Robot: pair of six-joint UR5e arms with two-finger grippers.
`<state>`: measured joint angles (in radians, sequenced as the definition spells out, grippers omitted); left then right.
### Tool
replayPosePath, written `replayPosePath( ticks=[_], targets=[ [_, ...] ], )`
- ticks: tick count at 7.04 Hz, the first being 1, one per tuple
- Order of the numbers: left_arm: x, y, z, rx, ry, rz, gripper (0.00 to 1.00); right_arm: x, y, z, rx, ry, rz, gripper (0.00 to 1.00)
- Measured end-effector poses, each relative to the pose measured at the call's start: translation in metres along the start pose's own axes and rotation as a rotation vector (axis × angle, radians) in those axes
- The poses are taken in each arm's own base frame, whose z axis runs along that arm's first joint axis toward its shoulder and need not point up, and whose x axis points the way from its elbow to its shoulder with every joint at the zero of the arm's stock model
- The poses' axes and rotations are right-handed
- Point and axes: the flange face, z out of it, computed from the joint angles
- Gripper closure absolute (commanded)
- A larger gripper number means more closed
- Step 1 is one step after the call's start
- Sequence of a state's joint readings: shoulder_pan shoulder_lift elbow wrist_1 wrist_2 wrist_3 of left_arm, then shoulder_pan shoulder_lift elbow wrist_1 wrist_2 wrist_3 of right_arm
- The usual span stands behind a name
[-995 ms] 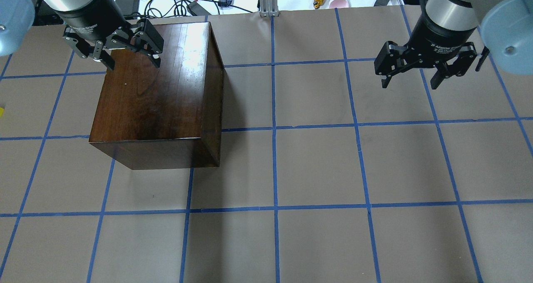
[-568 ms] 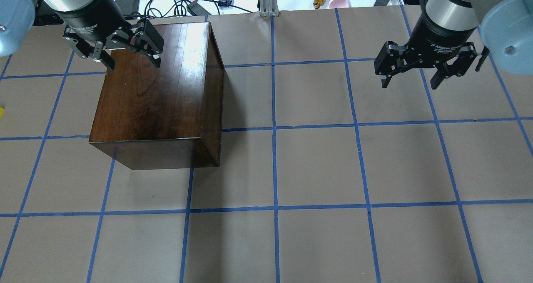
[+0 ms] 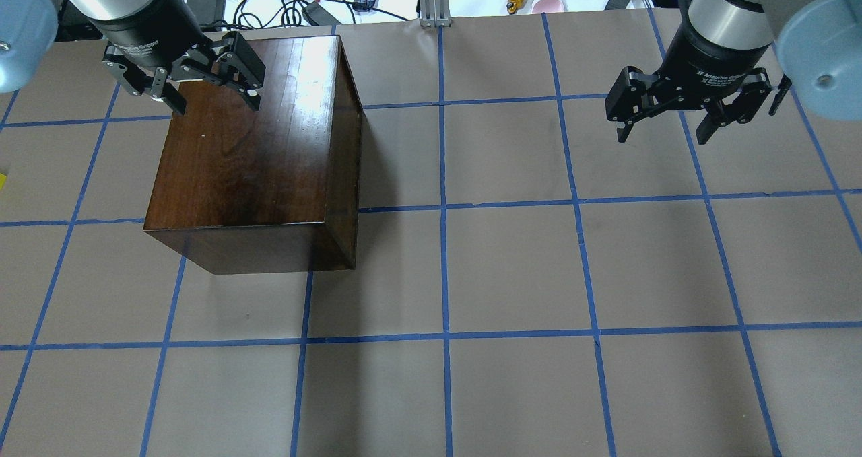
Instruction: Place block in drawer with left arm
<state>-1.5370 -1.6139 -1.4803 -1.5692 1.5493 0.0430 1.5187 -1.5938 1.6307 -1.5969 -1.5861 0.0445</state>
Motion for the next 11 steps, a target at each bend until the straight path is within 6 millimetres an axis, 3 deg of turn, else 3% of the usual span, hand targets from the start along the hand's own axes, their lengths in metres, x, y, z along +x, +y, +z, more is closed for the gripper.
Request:
replayPosePath(
  ticks=[7,9,11],
  targets=[
    [-0.005,0.001,-0.002,0.006,-0.003,-0.006,0.0,0.0,0.0,0.0,0.0,0.001,0.0,0.0],
    [-0.031,-0.009,0.003,-0.003,-0.003,-0.046,0.0,0.0,0.0,0.0,0.0,0.0,0.0,0.0],
    [-0.079,-0.029,0.017,-0.009,-0.002,-0.084,0.0,0.0,0.0,0.0,0.0,0.0,0.0,0.0]
  ],
)
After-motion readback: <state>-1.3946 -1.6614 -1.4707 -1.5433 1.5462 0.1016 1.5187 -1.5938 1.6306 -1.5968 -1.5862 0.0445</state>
